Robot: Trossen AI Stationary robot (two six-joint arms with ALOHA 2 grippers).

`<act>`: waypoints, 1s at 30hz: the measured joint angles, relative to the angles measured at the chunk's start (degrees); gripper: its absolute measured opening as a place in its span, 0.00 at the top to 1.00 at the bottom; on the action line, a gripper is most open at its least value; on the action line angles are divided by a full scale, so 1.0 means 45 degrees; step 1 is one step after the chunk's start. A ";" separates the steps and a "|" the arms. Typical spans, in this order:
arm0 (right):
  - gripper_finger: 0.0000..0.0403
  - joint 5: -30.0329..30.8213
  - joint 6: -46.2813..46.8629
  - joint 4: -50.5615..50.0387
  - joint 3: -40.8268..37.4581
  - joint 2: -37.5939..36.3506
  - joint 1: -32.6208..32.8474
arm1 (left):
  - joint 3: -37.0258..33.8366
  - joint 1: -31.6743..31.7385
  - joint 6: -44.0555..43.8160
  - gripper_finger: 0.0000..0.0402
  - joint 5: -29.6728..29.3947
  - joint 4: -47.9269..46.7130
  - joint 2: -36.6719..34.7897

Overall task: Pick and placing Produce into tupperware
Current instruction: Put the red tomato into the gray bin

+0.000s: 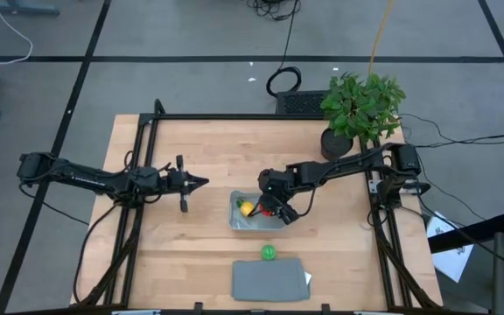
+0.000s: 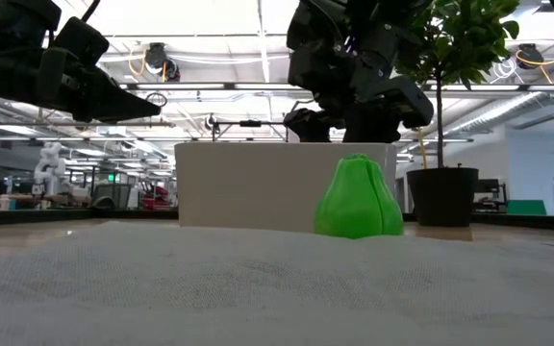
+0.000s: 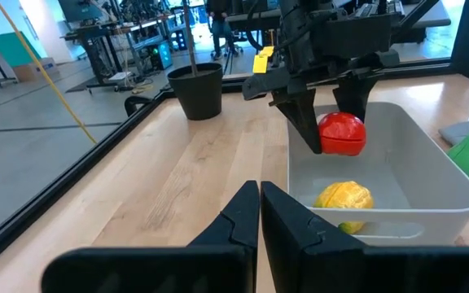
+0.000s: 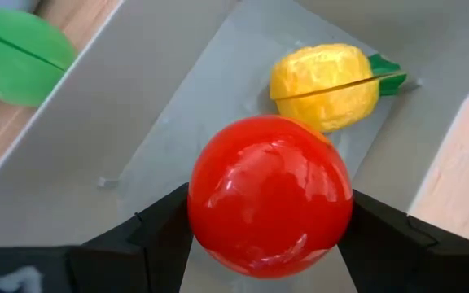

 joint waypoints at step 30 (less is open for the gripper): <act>0.35 -0.0097 0.1341 -0.0491 0.0000 0.0000 0.0000 | 0.0000 0.0000 -0.0024 0.95 0.0000 0.0005 0.0000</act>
